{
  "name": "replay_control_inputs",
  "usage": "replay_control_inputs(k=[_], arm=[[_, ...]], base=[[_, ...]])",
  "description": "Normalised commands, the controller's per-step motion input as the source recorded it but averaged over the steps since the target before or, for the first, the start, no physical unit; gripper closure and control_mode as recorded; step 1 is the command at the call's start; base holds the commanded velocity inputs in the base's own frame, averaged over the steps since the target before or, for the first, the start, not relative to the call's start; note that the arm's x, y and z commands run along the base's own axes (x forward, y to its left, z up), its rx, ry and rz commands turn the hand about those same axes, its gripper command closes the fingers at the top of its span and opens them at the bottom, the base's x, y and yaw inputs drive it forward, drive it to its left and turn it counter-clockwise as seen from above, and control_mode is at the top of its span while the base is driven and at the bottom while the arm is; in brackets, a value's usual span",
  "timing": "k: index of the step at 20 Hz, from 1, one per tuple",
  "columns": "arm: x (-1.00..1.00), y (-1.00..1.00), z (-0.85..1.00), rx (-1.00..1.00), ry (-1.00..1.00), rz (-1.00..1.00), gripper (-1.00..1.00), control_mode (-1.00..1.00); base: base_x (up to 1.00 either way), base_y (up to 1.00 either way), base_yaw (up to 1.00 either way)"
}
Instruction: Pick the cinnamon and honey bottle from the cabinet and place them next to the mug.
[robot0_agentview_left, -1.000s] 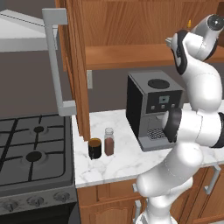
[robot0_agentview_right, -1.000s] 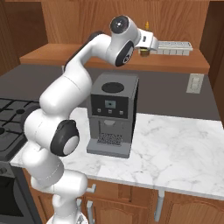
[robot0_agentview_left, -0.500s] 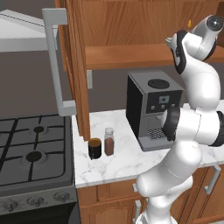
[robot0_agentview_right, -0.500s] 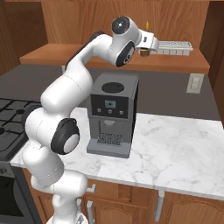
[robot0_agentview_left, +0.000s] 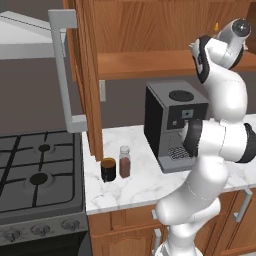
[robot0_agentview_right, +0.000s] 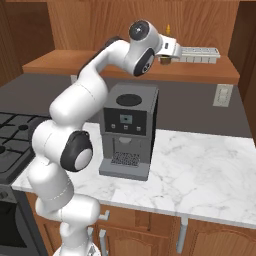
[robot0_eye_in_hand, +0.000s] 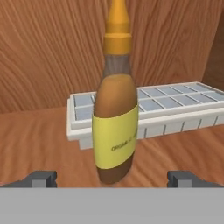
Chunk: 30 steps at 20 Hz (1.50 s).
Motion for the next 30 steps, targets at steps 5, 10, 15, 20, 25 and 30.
replay_control_inputs(k=[5,10,15,20,25,30], arm=[[0.27,-0.13,0.0,0.0,0.0,0.0,-1.0,-1.0],[0.08,-0.2,0.0,0.01,0.0,0.0,-1.0,-1.0],[0.01,-0.16,0.0,0.02,0.0,0.0,-1.0,-1.0],[0.11,-0.01,0.0,0.0,0.0,0.0,-1.0,-1.0],[0.1,0.0,0.0,0.0,0.0,0.0,-1.0,-1.0],[0.11,0.0,0.0,0.0,0.0,0.0,-1.0,-1.0]], base=[[0.0,0.0,0.0],[0.0,0.0,0.0],[0.0,0.0,0.0],[0.0,0.0,0.0],[0.0,0.0,0.0],[0.0,0.0,0.0]])
